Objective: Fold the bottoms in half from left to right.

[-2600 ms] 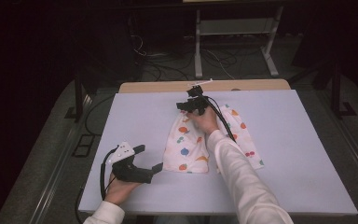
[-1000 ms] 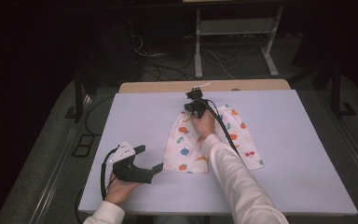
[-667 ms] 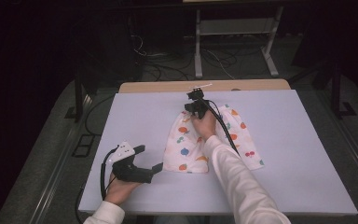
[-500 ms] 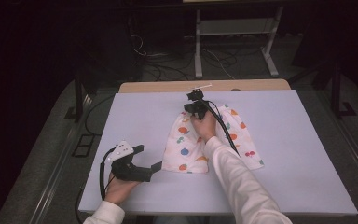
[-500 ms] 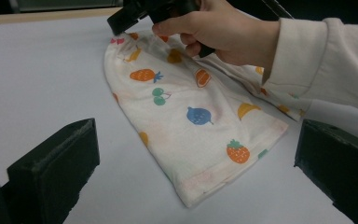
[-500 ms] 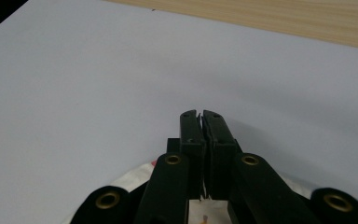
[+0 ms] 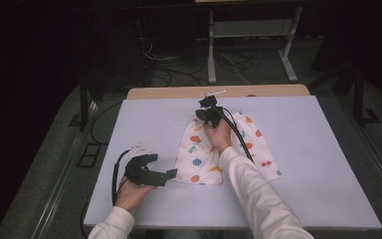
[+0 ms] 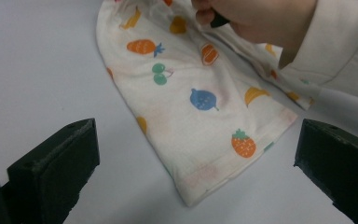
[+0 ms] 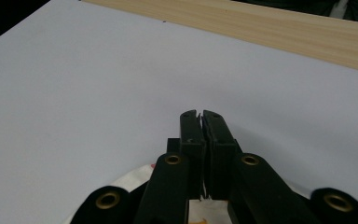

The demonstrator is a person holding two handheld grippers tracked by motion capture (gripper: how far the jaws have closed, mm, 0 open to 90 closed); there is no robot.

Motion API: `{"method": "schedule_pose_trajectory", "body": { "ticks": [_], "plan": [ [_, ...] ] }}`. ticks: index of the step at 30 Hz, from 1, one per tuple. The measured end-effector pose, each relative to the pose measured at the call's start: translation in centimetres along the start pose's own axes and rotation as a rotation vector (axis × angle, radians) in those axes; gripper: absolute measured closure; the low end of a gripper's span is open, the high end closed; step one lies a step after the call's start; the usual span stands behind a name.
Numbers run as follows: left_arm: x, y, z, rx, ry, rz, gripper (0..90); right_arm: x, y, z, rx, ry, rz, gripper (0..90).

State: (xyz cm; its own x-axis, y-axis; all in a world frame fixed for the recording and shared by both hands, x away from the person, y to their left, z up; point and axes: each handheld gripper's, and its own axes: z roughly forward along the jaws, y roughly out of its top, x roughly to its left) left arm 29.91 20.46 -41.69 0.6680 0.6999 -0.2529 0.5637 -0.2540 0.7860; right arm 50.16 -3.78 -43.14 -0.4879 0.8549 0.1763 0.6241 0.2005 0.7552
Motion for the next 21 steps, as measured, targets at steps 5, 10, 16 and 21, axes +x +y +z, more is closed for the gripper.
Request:
{"method": "schedule_pose_trajectory", "body": {
  "ticks": [5, 10, 16, 21],
  "plan": [
    [0.3, 0.0, 0.6, 0.049, -0.013, -0.050, 0.0, 0.0, 0.0, 0.0, -0.002, -0.004, 0.011, 86.0],
    [1.1, -0.3, 1.1, 0.073, -0.112, -0.150, 0.0, 0.0, 0.0, 0.0, 0.000, -0.006, 0.007, 86.0],
    [1.1, -0.5, 1.4, 0.131, -0.114, -0.143, 0.9, 0.0, 0.0, 0.0, -0.003, -0.010, 0.001, 86.0],
    [1.2, -0.9, 1.7, 0.148, -0.105, -0.138, 0.9, 0.1, 0.1, -0.1, -0.008, -0.011, 0.003, 86.0]
  ]
}}
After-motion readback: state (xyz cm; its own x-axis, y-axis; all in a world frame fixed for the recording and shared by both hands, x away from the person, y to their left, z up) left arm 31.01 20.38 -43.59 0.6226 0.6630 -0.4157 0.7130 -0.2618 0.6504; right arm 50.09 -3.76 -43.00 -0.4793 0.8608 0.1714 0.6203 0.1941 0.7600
